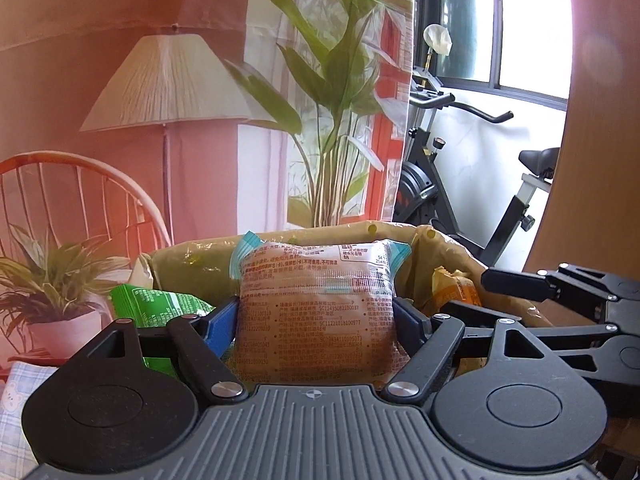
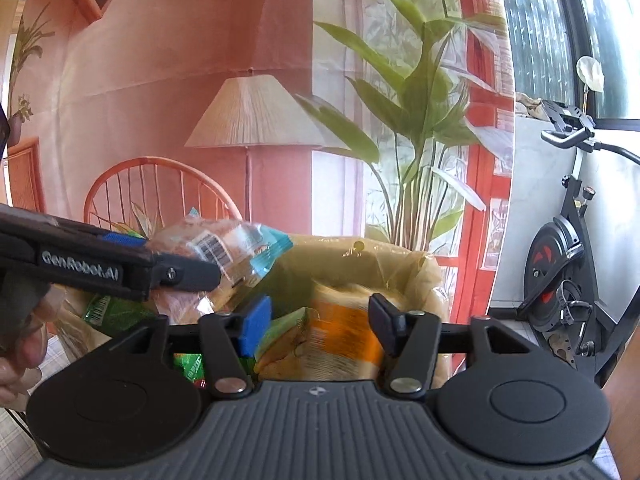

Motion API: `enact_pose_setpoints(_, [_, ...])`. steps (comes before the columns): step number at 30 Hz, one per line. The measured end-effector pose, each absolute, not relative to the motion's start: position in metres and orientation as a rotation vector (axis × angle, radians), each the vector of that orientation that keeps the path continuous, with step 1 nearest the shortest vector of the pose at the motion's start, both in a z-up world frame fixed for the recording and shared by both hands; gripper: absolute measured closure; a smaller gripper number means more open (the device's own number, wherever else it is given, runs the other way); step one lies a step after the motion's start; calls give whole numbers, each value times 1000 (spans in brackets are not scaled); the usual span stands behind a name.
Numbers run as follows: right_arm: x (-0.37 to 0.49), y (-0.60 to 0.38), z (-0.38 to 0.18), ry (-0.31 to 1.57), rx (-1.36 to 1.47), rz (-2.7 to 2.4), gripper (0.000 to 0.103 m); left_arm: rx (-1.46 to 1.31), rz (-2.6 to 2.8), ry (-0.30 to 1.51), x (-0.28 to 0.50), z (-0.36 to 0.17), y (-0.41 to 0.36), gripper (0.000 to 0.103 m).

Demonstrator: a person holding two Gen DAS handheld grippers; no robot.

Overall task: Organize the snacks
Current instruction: 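Open the right tool to drop the bar into the box while the left tool holds the pastry above it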

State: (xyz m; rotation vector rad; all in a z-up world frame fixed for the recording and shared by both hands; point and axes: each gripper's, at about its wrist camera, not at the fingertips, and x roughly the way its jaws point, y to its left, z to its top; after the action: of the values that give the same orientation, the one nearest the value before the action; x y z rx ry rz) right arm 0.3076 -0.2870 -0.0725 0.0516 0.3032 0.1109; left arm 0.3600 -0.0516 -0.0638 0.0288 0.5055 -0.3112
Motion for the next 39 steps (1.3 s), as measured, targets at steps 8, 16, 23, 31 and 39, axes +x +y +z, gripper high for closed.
enact_pose_setpoints(8, [296, -284, -68, 300, 27, 109, 44, 50, -303, 494, 348, -55, -49, 21])
enact_pose_setpoints(16, [284, -283, -64, 296, 26, 107, 44, 49, -289, 488, 335, -50, -42, 21])
enact_pose_setpoints(23, [274, -283, -63, 292, 28, 105, 44, 50, -285, 484, 325, -48, -33, 21])
enact_pose_setpoints(31, [257, -280, -60, 283, 30, 109, 44, 37, -276, 471, 309, -45, -21, 21])
enact_pose_setpoints(39, [241, -279, -60, 271, 48, 112, 44, 45, -277, 440, 287, -41, -11, 21])
